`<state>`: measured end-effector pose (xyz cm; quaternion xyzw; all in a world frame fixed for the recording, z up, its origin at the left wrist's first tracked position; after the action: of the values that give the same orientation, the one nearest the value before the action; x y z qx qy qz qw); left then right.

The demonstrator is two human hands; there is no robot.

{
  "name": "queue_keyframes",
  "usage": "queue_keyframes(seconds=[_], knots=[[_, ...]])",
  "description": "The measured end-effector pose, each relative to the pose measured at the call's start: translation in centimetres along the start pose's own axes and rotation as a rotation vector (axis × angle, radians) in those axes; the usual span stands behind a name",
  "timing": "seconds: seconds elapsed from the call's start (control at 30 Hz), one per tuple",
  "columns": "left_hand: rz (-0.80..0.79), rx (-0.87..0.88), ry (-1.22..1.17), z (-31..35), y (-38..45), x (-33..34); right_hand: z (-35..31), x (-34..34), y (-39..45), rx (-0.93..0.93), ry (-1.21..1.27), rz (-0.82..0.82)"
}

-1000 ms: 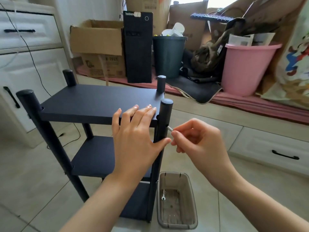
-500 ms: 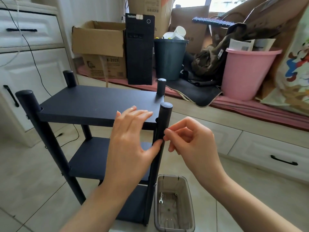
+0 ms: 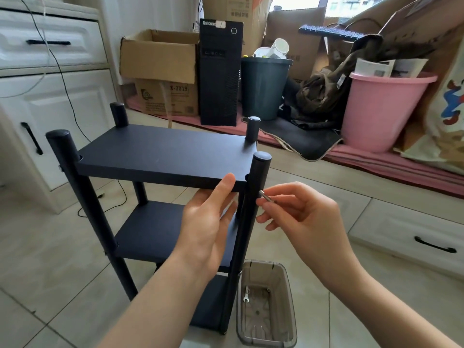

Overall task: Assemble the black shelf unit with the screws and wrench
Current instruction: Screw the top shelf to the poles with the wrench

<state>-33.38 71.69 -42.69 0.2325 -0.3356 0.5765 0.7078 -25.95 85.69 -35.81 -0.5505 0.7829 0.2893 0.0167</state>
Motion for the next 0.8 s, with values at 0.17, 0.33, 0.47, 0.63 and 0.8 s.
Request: queue_keyframes(seconds=[0.17, 0.33, 0.47, 0.63, 0.8], knots=[[-0.110, -0.005, -0.055, -0.4, 0.2, 1.2, 0.3, -0.5, 0.3, 0.016, -0.015, 0.048], [-0.140, 0.009, 0.019, 0.0, 0.5, 1.6, 0.0, -0.4, 0.5, -0.009, 0.010, 0.062], [-0.165, 0.040, 0.132, 0.3, 0.5, 2.0, 0.1, -0.3, 0.6, -0.016, 0.025, 0.070], [-0.191, 0.042, 0.179, 0.3, 0.6, 2.2, 0.4, -0.2, 0.7, -0.011, 0.024, 0.075], [-0.189, 0.040, 0.181, 0.3, 0.6, 2.1, 0.3, -0.7, 1.0, -0.027, -0.054, 0.099]])
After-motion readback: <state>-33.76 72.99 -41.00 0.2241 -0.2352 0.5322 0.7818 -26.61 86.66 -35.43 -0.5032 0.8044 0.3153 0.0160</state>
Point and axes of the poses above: each hand's wrist, its own y-axis towards the middle knuckle, its own x-axis out of the palm, z = x × y, the point moved 10 cm from there along y, towards the middle knuckle, and after that the axes turned 11 degrees about -y, right-handed, at the moved point
